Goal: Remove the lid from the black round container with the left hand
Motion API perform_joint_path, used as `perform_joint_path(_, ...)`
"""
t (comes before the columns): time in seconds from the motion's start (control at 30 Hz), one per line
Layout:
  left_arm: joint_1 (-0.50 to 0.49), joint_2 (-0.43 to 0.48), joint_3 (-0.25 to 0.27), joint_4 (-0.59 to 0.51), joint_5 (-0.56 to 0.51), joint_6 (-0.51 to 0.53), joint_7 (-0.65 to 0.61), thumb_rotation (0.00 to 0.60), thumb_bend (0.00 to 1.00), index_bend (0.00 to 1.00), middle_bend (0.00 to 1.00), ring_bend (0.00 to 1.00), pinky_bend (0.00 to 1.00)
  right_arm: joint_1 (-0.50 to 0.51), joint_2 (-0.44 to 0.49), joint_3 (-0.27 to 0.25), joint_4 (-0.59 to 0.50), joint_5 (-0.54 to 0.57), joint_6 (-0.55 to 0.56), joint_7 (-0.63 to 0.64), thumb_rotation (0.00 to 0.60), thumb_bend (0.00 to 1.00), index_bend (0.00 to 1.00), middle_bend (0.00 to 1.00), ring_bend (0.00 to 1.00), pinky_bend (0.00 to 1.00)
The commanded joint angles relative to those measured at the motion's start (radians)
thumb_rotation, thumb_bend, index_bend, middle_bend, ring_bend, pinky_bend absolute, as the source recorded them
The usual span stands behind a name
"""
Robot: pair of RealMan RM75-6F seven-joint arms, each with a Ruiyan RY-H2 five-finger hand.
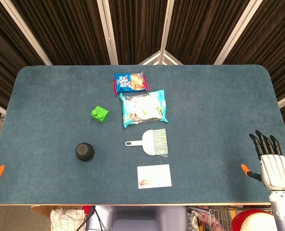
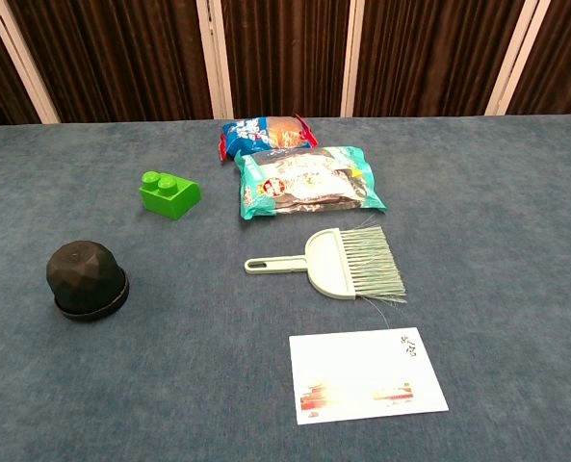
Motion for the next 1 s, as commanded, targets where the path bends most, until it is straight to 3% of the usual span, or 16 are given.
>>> perform_joint_path(0.03, 0.004, 0.003, -0.001, -0.002, 0.002, 0.007, -0.008, 0.600, 0.35, 0.16, 0.01, 0.00, 0.00, 0.000, -0.001, 0.000, 0.000, 0.002, 0.001, -0.001, 0.600, 0.22, 0.10, 0.05, 0.11, 0.04)
perform_joint_path(0.5, -0.009, -0.004, -0.001, -0.015, 0.017, -0.011, -0.044, 0.600, 0.35, 0.14, 0.02, 0.00, 0.00, -0.032, 0.022, -0.002, -0.020, 0.001, 0.047, 0.012, 0.600, 0.22, 0.10, 0.05, 0.11, 0.04)
perform_joint_path(0.8, -0.054, 0.049, 0.029, -0.009, 0.023, -0.155, -0.219, 0.600, 0.27, 0.10, 0.02, 0.00, 0.00, -0.039, 0.021, -0.007, -0.024, 0.009, 0.043, 0.023, 0.600, 0.22, 0.10, 0.05, 0.11, 0.04)
perform_joint_path(1.0, -0.083, 0.035, 0.026, -0.007, 0.022, -0.195, -0.229, 0.600, 0.26, 0.12, 0.06, 0.00, 0.00, -0.040, 0.024, -0.003, -0.022, 0.013, 0.044, 0.046, 0.600, 0.22, 0.10, 0.05, 0.11, 0.04)
